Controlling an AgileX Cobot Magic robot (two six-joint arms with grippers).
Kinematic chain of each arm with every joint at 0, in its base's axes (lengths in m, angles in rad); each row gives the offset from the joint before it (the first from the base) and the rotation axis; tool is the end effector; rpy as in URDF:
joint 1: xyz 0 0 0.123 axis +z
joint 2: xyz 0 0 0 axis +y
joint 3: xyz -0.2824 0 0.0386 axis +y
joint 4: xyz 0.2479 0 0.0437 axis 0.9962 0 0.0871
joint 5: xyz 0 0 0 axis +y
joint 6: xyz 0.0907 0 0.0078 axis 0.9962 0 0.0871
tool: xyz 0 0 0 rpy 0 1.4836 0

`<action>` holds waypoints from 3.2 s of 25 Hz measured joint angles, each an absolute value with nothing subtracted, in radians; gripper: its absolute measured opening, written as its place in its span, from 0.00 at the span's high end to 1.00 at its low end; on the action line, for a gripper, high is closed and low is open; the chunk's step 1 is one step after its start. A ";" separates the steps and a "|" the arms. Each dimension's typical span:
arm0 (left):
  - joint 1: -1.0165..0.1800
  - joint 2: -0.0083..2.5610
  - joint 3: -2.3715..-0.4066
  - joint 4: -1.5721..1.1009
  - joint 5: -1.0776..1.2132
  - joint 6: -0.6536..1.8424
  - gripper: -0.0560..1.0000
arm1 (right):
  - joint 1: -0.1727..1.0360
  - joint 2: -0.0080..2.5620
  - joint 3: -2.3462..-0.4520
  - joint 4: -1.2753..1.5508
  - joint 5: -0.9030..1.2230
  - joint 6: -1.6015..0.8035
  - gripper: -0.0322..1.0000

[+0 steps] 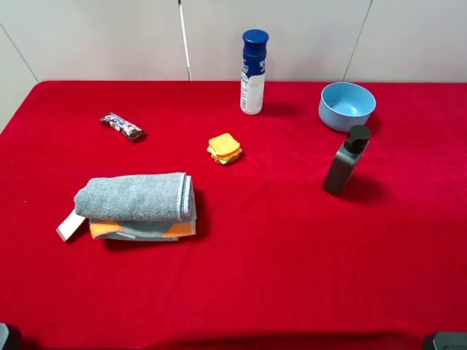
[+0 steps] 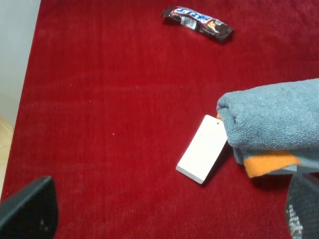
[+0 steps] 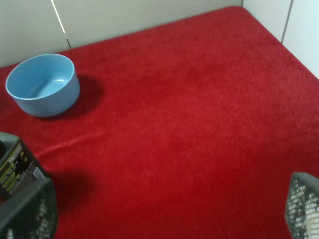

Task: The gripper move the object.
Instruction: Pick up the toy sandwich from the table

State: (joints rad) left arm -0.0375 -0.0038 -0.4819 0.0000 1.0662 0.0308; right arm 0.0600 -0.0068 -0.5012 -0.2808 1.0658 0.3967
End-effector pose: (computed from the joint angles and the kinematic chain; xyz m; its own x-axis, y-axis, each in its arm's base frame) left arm -0.0036 0.0001 0.2717 -0.4718 0.0485 -0.8804 0.0520 0.9983 0.0271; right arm -0.0066 -0.0225 0.2796 -0.3822 0.2251 -0.8963 0.2658 0.9557 0.1267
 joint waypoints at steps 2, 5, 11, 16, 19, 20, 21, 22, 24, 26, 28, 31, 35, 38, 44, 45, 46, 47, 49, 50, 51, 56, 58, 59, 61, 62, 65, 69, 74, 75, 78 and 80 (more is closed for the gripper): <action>-0.038 -0.004 -0.482 0.000 1.066 0.031 0.10 | 0.060 -0.007 -0.501 -0.281 1.066 0.397 0.30; -0.038 -0.004 -0.482 0.000 1.066 0.031 0.10 | 0.060 -0.007 -0.501 -0.281 1.066 0.397 0.30; -0.038 -0.004 -0.482 0.000 1.066 0.031 0.10 | 0.060 -0.007 -0.501 -0.281 1.066 0.397 0.30; -0.038 -0.004 -0.482 0.000 1.066 0.031 0.10 | 0.060 -0.007 -0.501 -0.281 1.066 0.397 0.30; -0.038 -0.004 -0.482 0.000 1.066 0.031 0.10 | 0.060 -0.007 -0.501 -0.281 1.066 0.397 0.30; -0.038 -0.004 -0.482 0.000 1.066 0.031 0.10 | 0.060 -0.007 -0.501 -0.281 1.066 0.397 0.30; -0.038 -0.004 -0.482 0.000 1.066 0.031 0.10 | 0.060 -0.007 -0.501 -0.281 1.066 0.397 0.30; -0.038 -0.004 -0.482 0.000 1.066 0.031 0.10 | 0.060 -0.007 -0.501 -0.281 1.066 0.397 0.30; -0.038 -0.004 -0.482 0.000 1.066 0.031 0.10 | 0.060 -0.007 -0.501 -0.281 1.066 0.397 0.30; -0.038 -0.004 -0.482 0.000 1.066 0.031 0.10 | 0.060 -0.007 -0.501 -0.281 1.066 0.397 0.30; -0.038 -0.004 -0.482 0.000 1.066 0.031 0.10 | 0.060 -0.007 -0.501 -0.281 1.066 0.397 0.30; -0.038 -0.004 -0.482 0.000 1.066 0.031 0.10 | 0.060 -0.007 -0.501 -0.281 1.066 0.397 0.30; -0.038 -0.004 -0.482 0.000 1.066 0.031 0.10 | 0.060 -0.007 -0.501 -0.281 1.066 0.397 0.30; -0.038 -0.004 -0.482 0.000 1.066 0.031 0.10 | 0.060 -0.007 -0.501 -0.281 1.066 0.397 0.30; -0.038 -0.004 -0.482 0.000 1.066 0.031 0.10 | 0.060 -0.007 -0.501 -0.281 1.066 0.397 0.30; -0.038 -0.004 -0.482 0.000 1.066 0.031 0.10 | 0.060 -0.007 -0.501 -0.281 1.066 0.397 0.30; -0.038 -0.004 -0.482 0.000 1.066 0.031 0.10 | 0.060 -0.007 -0.501 -0.281 1.066 0.397 0.30; -0.038 -0.004 -0.482 0.000 1.066 0.031 0.10 | 0.060 -0.007 -0.501 -0.281 1.066 0.397 0.30; -0.038 -0.004 -0.482 0.000 1.066 0.031 0.10 | 0.060 -0.007 -0.501 -0.281 1.066 0.397 0.30; -0.038 -0.004 -0.482 0.000 1.066 0.031 0.10 | 0.060 -0.007 -0.501 -0.281 1.066 0.397 0.30; -0.038 -0.004 -0.482 0.000 1.066 0.031 0.10 | 0.060 -0.007 -0.501 -0.281 1.066 0.397 0.30; -0.038 -0.004 -0.482 0.000 1.066 0.031 0.10 | 0.060 -0.007 -0.501 -0.281 1.066 0.397 0.30; -0.038 -0.004 -0.482 0.000 1.066 0.031 0.10 | 0.060 -0.007 -0.501 -0.281 1.066 0.397 0.30; -0.038 -0.004 -0.482 0.000 1.066 0.031 0.10 | 0.060 -0.007 -0.501 -0.281 1.066 0.397 0.30; -0.038 -0.004 -0.482 0.000 1.066 0.031 0.10 | 0.060 -0.007 -0.501 -0.281 1.066 0.397 0.30; -0.038 -0.004 -0.482 0.000 1.066 0.031 0.10 | 0.060 -0.007 -0.501 -0.281 1.066 0.397 0.30; -0.038 -0.004 -0.482 0.000 1.066 0.031 0.10 | 0.060 -0.007 -0.501 -0.281 1.066 0.397 0.30; -0.038 -0.004 -0.482 0.000 1.066 0.031 0.10 | 0.060 -0.007 -0.501 -0.281 1.066 0.397 0.30; -0.038 -0.004 -0.482 0.000 1.066 0.031 0.10 | 0.060 -0.007 -0.501 -0.272 1.066 0.396 0.30; -0.038 -0.004 -0.482 0.000 1.066 0.031 0.10 | 0.060 -0.007 -0.501 -0.270 1.064 0.394 0.30; -0.038 -0.004 -0.482 0.000 1.066 0.031 0.10 | 0.060 -0.007 -0.501 -0.251 1.060 0.364 0.30; -0.038 -0.004 -0.482 0.000 1.066 0.031 0.10 | 0.060 -0.007 -0.501 -0.236 1.057 0.331 0.30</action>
